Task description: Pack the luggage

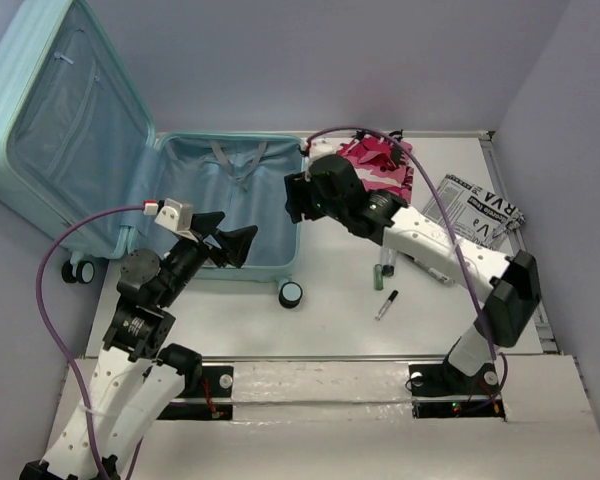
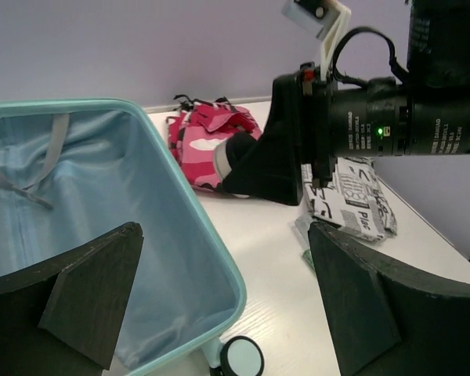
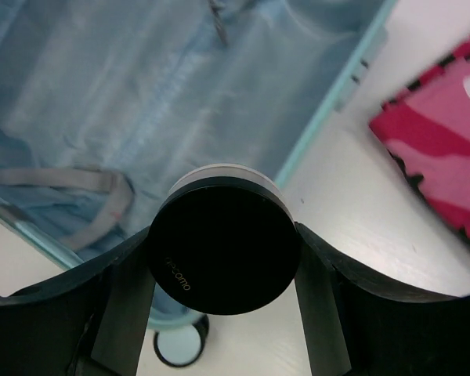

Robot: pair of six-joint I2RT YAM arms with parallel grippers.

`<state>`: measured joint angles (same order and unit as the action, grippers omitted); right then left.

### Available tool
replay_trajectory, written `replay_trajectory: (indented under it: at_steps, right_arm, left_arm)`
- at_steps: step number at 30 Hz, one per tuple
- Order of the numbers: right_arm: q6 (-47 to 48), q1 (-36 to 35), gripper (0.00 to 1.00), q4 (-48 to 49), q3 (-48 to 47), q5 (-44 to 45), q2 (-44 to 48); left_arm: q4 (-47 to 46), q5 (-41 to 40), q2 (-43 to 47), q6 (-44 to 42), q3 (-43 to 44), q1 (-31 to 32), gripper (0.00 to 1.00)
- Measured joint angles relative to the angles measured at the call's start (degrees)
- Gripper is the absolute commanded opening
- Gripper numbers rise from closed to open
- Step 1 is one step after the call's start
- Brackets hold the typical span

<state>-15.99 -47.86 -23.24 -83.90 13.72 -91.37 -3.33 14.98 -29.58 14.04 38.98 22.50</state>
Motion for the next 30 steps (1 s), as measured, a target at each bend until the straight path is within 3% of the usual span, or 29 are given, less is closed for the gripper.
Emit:
replay_trajectory:
  at_steps: [4, 14, 17, 18, 21, 30]
  right_arm:
    - [1.7, -2.2, 0.40, 1.8, -13.2, -2.9, -10.7]
    - [3.2, -5.1, 0.43, 1.2, -26.5, -7.2, -30.0]
    - [3.2, -5.2, 0.58, 0.8, -28.2, -7.5, -33.1]
    - [3.2, -5.2, 0.70, 0.8, -28.3, -7.6, -33.6]
    - [3.2, -5.2, 0.84, 0.3, -29.2, -7.6, -34.6]
    - [3.7, -5.1, 0.88, 0.5, -30.6, -6.4, -33.3]
  left_arm:
    - [1.5, -6.0, 0.8, 0.7, 0.0, -0.4, 0.99]
    - [6.2, -19.6, 1.7, 2.1, 0.0, -0.8, 0.99]
    - [6.7, -20.9, 1.7, 2.4, 0.0, -0.9, 0.99]
    - [6.8, -21.2, 1.7, 2.4, 0.0, -0.9, 0.99]
    - [7.0, -21.5, 1.7, 2.4, 0.0, -0.9, 0.99]
    - [7.1, -21.5, 1.7, 2.6, 0.0, -0.9, 0.99]
